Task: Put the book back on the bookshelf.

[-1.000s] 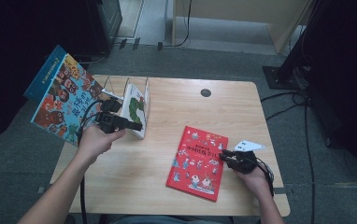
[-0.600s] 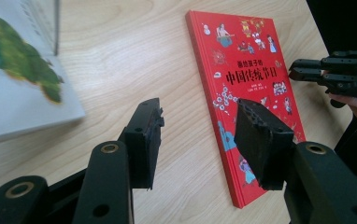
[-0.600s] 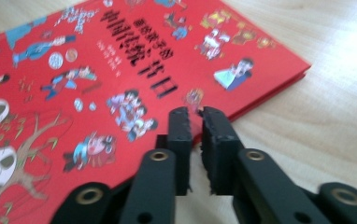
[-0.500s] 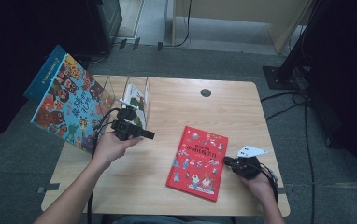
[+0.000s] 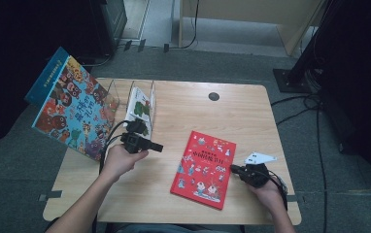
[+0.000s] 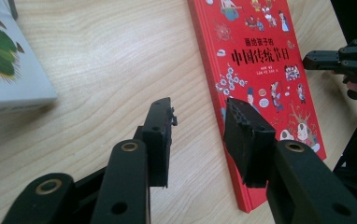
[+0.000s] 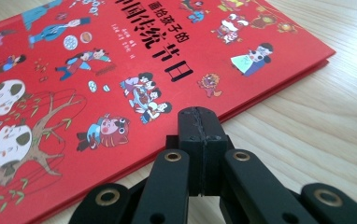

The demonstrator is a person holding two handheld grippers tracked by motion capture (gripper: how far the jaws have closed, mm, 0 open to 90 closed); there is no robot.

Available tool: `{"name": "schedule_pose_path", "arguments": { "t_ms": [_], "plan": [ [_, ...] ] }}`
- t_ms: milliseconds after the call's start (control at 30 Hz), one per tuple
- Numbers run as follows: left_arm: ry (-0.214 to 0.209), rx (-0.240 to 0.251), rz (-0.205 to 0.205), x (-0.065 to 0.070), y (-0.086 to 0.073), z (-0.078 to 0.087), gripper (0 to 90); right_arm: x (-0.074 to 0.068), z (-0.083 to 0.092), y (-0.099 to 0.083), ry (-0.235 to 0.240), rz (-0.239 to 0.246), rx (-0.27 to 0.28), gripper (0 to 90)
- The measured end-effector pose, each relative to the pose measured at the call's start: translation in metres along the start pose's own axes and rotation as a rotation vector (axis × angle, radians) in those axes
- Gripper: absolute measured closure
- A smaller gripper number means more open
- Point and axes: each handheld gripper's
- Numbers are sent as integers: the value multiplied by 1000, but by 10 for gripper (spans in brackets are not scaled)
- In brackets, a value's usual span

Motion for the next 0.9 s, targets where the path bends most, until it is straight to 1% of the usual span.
{"name": "schedule_pose_path", "arguments": {
  "t_ms": [100, 233, 300, 467, 667, 900],
  "plan": [
    [-7, 14, -6, -1, -4, -2, 675, -3, -4, 4, 11, 12, -2, 900],
    [-7, 11, -6, -5, -10, -8, 710, -7, -9, 8, 23, 15, 3, 900],
    [-10, 2, 4, -8, -13, -11, 724, -8, -11, 9, 29, 15, 8, 900],
    [-6, -3, 5, -10, -20, -17, 757, -11, -16, 13, 24, 25, 11, 900],
    [-11, -1, 7, -10, -28, -23, 773, -14, -25, 19, 41, 21, 25, 900],
    [-1, 7, 15, -12, -36, -30, 793, -16, -32, 25, 39, 34, 28, 900]
  ]
}}
Point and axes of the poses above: each handheld gripper's, and its own axes: z roughly backward along the jaws, y roughly out of its top, x roughly to its right, and after that the axes turned 9 degrees about z, right-handed
